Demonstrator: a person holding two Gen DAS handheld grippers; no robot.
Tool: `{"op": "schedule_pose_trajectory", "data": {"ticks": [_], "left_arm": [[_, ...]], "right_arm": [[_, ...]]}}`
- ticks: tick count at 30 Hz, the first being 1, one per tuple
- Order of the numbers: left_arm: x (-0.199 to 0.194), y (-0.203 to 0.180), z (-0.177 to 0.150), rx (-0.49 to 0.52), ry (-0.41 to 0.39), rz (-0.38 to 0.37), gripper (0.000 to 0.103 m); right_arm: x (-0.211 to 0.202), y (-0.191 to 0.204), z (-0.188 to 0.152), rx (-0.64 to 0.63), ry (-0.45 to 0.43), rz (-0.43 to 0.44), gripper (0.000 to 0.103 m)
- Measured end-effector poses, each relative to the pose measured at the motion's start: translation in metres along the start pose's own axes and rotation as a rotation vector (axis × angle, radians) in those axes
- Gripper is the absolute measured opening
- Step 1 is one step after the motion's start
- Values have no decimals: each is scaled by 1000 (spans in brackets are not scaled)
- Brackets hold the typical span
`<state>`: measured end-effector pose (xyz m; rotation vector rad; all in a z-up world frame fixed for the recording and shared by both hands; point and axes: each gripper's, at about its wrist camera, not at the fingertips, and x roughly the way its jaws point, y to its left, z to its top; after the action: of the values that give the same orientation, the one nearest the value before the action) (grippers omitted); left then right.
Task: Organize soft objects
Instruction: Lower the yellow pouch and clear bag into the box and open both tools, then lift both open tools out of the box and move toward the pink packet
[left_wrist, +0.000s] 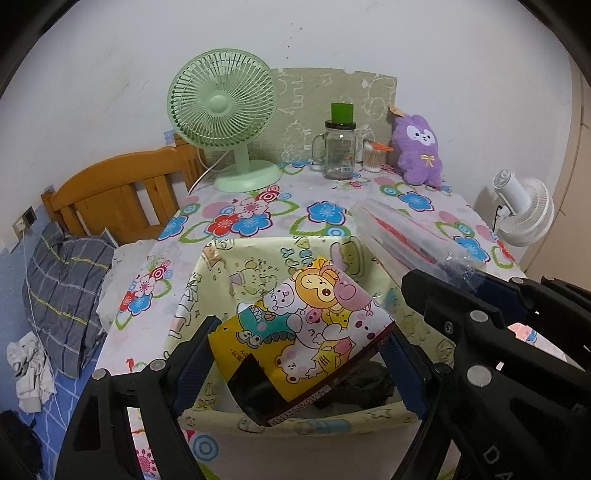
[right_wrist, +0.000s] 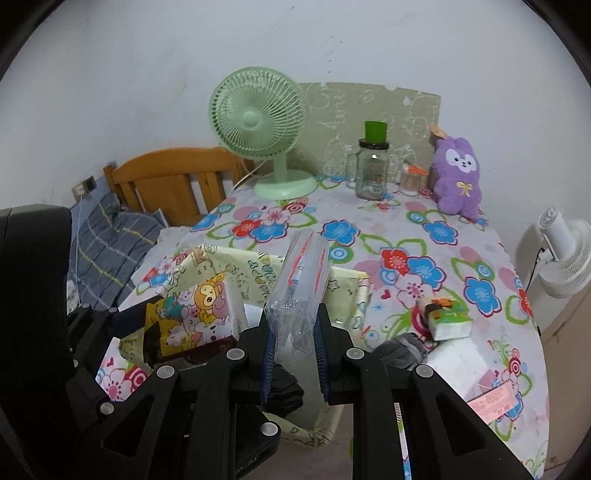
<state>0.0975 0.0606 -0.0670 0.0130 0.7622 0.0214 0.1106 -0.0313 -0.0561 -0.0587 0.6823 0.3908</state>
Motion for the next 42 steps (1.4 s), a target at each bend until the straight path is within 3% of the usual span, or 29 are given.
{"op": "schedule_pose_trajectory", "data": {"ticks": [18, 21, 23, 26, 37, 42], "left_arm": [[32, 20, -2, 20, 68, 22, 87], [38, 19, -2, 22, 86, 19, 87], [41, 18, -1, 21, 92, 15, 87], [44, 18, 1, 16, 91, 7, 88], [53, 13, 18, 13, 79, -29, 97], [55, 10, 21, 15, 86, -40, 100]], "right_arm": [[42, 13, 1, -18, 110, 68, 26], [48, 8, 1, -8, 128, 69, 39], [52, 2, 1, 15, 146, 60, 58], [54, -7, 1, 58, 162, 56, 75], [50, -20, 12, 69, 114, 60, 75], [52, -28, 15, 91, 108, 34, 81]]}}
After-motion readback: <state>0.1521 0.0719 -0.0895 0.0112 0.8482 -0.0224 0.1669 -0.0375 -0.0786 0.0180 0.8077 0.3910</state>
